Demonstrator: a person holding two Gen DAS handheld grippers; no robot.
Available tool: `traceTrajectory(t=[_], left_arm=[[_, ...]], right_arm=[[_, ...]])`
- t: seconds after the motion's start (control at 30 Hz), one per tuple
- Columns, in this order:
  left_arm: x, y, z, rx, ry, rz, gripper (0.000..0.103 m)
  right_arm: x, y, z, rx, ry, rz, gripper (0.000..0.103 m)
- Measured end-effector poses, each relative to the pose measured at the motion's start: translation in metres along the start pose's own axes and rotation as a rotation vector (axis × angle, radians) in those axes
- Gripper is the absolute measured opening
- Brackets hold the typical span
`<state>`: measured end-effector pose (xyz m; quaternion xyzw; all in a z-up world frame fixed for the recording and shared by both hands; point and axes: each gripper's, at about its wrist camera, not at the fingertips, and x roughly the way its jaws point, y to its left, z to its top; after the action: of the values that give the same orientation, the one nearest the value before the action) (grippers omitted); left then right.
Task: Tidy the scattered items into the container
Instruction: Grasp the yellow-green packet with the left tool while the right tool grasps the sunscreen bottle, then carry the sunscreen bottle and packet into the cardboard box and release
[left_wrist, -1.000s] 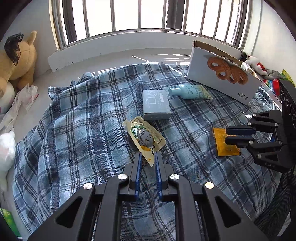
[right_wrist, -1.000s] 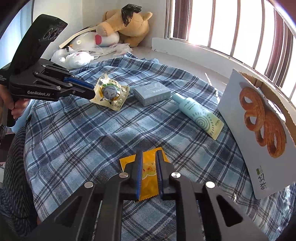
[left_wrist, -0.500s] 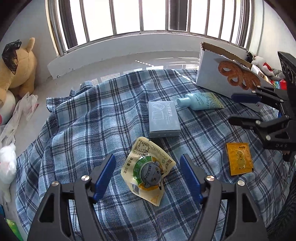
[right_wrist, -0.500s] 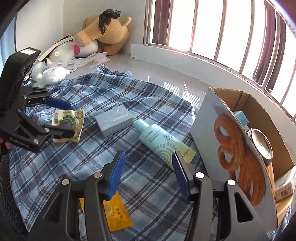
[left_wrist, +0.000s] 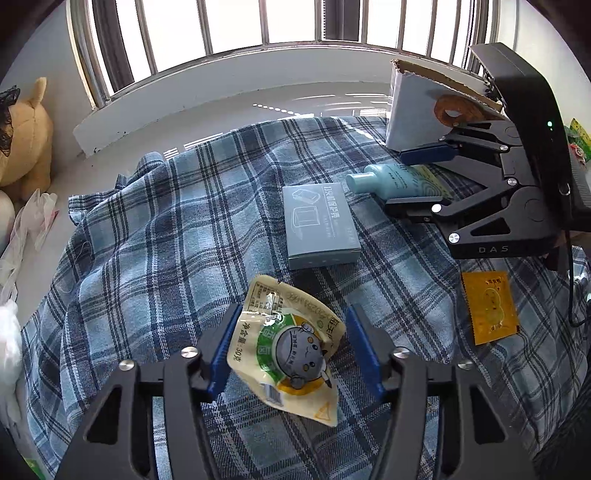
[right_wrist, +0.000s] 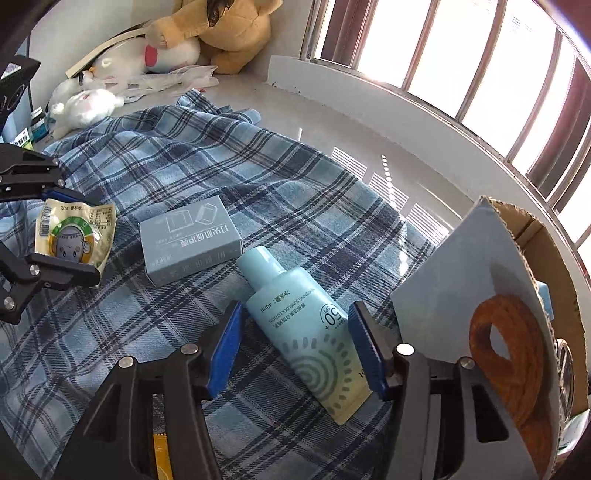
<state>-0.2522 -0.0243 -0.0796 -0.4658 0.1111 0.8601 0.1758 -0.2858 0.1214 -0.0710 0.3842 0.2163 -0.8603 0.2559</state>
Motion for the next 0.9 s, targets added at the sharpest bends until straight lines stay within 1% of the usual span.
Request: traceTrajectory(t=[0.07,0.1,0.17,0.2,0.27,0.33,0.43,0.47,0.5,0.53,0.57,0.6,0.63,0.67,0.77,0.8,0.9], left_arm=[[-0.004,0.002,-0.001,-0.003,0.004,-0.006,0.050],[-0.006,0.003,-0.001,-0.005,0.001,-0.005,0.040],[-0.010,0.003,-0.002,-0.007,0.003,-0.003,0.039],[-0.011,0.003,-0.004,-0.008,0.004,-0.002,0.038],[-0.016,0.001,-0.007,0.000,0.004,0.007,0.037],[-0.023,-0.001,-0.011,0.008,0.000,0.011,0.035],[-0.037,-0.005,-0.014,0.014,-0.014,0.006,0.029],[-0.041,-0.006,-0.015,0.016,-0.019,0.003,0.026],[-0.046,-0.008,-0.015,0.021,-0.024,0.000,0.022],[-0.051,-0.011,-0.014,0.027,-0.029,-0.001,0.019],[-0.055,-0.013,-0.013,0.034,-0.034,0.000,0.016],[-0.059,-0.015,-0.012,0.040,-0.039,-0.002,0.016],[-0.063,-0.017,-0.011,0.045,-0.041,-0.006,0.016],[-0.065,-0.018,-0.010,0.048,-0.042,-0.008,0.016],[-0.064,-0.020,-0.006,0.048,-0.036,-0.014,0.016],[-0.061,-0.019,-0.006,0.047,-0.030,-0.020,0.016],[-0.050,-0.016,-0.006,0.043,-0.007,-0.024,0.016]], right_arm=[[-0.003,-0.001,0.000,0.005,-0.018,0.017,0.046],[-0.006,0.000,0.001,0.002,-0.029,0.013,0.038],[-0.013,0.006,0.002,-0.002,-0.049,-0.006,0.022],[-0.016,0.008,0.003,0.014,-0.046,0.017,0.000],[-0.024,0.009,0.000,0.049,-0.068,0.044,0.000],[-0.032,0.015,-0.004,0.037,-0.082,0.029,0.000],[-0.049,0.018,-0.008,0.044,-0.109,0.038,0.000],[-0.053,0.018,-0.008,0.035,-0.106,0.032,0.000],[-0.054,0.017,-0.008,0.023,-0.101,0.004,0.000],[-0.054,0.015,-0.008,0.014,-0.097,-0.023,0.003],[-0.051,0.012,-0.007,0.015,-0.081,-0.024,0.008],[-0.046,0.007,-0.005,0.022,-0.051,0.005,0.029],[-0.039,0.003,-0.004,0.030,-0.034,0.028,0.055],[-0.034,-0.001,-0.005,0.034,-0.035,0.026,0.062],[-0.015,-0.007,-0.003,0.015,-0.028,-0.027,0.062],[-0.009,-0.010,-0.002,0.019,-0.019,-0.024,0.059],[0.010,-0.013,0.000,0.025,0.036,0.034,0.059]])
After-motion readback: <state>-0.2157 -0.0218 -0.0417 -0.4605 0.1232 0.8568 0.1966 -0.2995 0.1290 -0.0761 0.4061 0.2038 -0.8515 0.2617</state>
